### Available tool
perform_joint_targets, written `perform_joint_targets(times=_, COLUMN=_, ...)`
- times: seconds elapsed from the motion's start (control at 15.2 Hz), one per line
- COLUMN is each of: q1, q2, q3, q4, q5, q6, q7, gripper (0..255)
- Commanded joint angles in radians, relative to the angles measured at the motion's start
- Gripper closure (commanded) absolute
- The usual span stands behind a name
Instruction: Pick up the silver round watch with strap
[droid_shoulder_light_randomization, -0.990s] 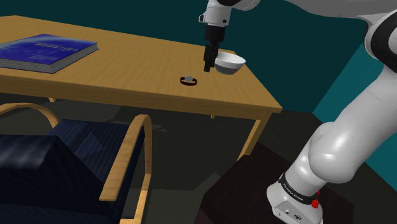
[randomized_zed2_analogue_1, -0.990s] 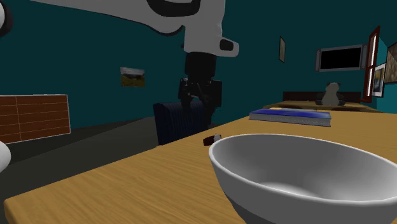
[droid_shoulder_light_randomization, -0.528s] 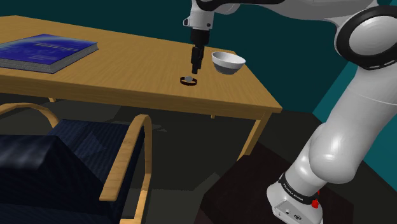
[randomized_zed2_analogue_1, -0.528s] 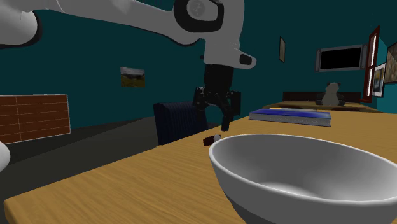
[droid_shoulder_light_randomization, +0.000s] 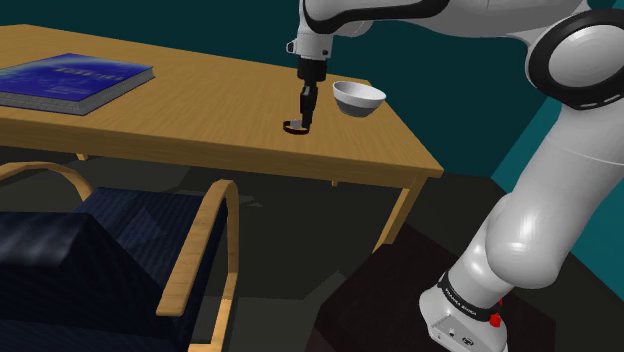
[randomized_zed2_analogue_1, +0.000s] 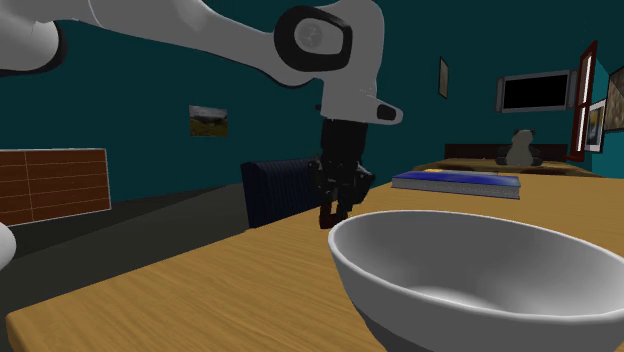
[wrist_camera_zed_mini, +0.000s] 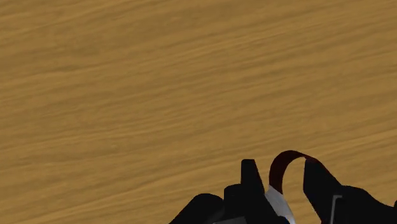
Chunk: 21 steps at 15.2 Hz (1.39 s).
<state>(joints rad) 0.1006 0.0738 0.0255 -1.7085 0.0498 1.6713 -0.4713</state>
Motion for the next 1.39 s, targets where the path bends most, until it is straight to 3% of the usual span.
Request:
perform_joint_targets(times=0.0, q1=0.000, q2=0.000, q3=0.000, q4=0.000, q5=0.000, q6=0.001, q7=0.000, gripper=255)
perform_joint_targets(times=0.46, q1=0.000, q2=0.000, q3=0.000, q4=-0.001, q5=0.000, q6=0.001, q7=0.000, gripper=255)
perform_joint_targets(times=1.32, q1=0.000, q2=0.021, q3=0.000, q4=0.201, q5=-0.001, q6=-0.180, q7=0.009, gripper=255)
